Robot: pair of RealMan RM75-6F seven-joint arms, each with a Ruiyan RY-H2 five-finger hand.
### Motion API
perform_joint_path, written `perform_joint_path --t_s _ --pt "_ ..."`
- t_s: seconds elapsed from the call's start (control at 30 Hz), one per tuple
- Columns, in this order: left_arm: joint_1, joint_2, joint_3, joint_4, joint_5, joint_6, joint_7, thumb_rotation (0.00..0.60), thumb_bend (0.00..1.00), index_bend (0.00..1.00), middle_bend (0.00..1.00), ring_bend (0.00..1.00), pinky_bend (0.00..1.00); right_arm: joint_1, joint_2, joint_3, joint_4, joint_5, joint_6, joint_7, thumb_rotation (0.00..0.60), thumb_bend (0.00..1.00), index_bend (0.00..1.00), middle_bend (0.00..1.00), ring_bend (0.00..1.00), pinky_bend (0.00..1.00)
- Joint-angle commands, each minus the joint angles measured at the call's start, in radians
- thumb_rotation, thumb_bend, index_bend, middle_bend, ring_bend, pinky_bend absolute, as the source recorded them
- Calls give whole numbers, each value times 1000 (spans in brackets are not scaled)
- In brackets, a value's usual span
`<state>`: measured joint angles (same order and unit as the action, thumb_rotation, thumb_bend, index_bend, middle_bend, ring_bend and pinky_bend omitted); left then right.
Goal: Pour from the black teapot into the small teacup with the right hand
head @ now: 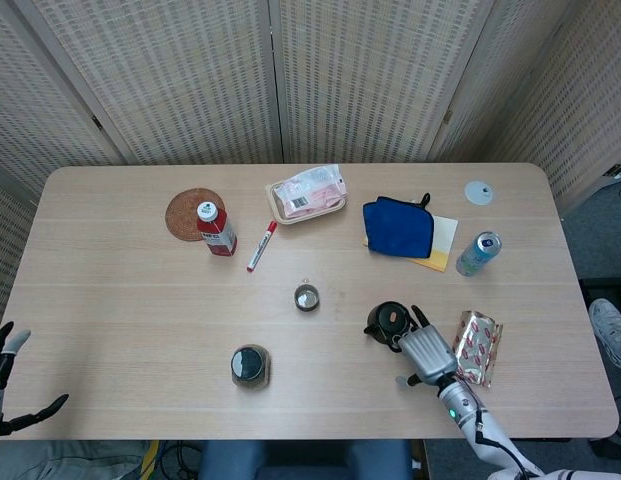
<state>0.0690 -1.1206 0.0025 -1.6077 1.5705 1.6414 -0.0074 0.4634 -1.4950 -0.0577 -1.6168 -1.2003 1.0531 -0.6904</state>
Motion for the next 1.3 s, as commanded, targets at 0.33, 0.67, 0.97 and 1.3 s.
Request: perform_joint_path --t_s 0.33,0.67,0.97,1.3 --pt "11 7 -2 -1 -10 11 1 355 0 104 0 0 0 34 -2 51 9 30 -54 74 503 0 756 887 810 0" --pt "13 9 -4 -4 -12 12 2 353 0 104 0 0 0 78 38 119 -6 35 -85 170 497 0 871 991 922 93" --pt "9 12 -1 -14 -6 4 0 320 0 104 0 0 0 100 56 149 5 17 -101 274 349 0 899 1000 945 101" --pt "4 11 -4 -15 -7 -3 3 255 0 108 0 0 0 101 73 149 -17 -14 -62 281 340 25 927 1000 961 190"
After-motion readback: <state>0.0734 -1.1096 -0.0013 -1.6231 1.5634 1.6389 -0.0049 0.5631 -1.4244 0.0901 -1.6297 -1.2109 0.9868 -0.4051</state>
